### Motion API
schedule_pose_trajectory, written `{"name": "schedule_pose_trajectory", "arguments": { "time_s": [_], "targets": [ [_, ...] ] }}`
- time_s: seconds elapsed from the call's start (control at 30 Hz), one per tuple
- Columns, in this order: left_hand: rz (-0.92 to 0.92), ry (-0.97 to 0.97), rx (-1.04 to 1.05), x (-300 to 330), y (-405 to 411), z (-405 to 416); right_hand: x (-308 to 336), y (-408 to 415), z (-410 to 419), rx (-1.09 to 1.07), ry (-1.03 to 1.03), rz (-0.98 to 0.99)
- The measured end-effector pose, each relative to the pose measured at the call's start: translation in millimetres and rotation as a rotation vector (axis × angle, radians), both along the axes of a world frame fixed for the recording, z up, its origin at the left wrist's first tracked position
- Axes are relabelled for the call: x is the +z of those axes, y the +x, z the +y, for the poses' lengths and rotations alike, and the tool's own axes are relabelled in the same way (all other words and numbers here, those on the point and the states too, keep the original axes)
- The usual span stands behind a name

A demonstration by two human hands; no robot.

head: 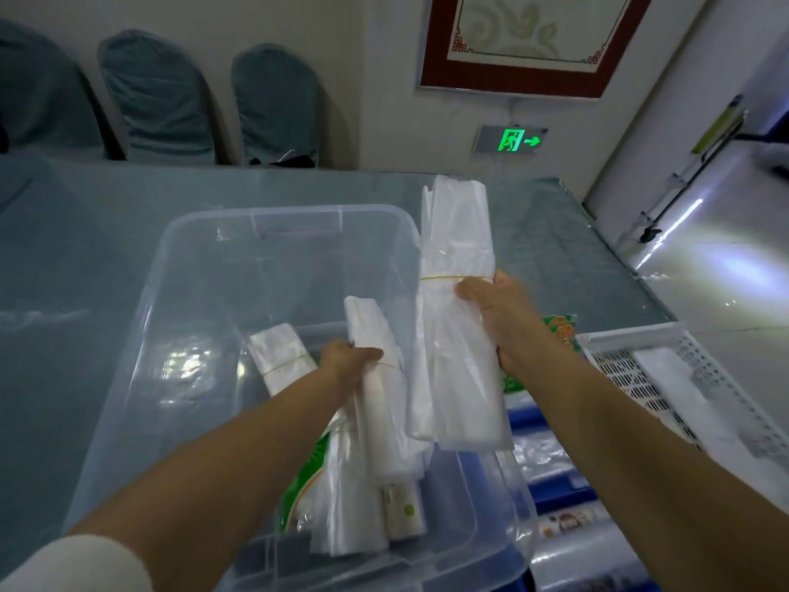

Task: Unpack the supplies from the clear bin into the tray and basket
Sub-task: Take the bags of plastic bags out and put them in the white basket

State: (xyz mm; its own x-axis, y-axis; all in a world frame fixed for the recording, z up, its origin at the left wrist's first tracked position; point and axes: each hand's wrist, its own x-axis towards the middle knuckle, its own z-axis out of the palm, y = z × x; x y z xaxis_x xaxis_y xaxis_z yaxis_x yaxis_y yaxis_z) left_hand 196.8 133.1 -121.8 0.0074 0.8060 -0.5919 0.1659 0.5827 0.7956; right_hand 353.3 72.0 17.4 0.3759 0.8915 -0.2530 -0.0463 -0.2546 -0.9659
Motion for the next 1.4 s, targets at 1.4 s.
{"name": "schedule_pose_trajectory", "arguments": {
  "time_s": [1.4],
  "targets": [
    [0.372, 0.527, -0.237, 146.9, 277.6, -140.1, -115.6, 398.8, -129.9, 0.204, -0.313, -0.284]
  ]
}}
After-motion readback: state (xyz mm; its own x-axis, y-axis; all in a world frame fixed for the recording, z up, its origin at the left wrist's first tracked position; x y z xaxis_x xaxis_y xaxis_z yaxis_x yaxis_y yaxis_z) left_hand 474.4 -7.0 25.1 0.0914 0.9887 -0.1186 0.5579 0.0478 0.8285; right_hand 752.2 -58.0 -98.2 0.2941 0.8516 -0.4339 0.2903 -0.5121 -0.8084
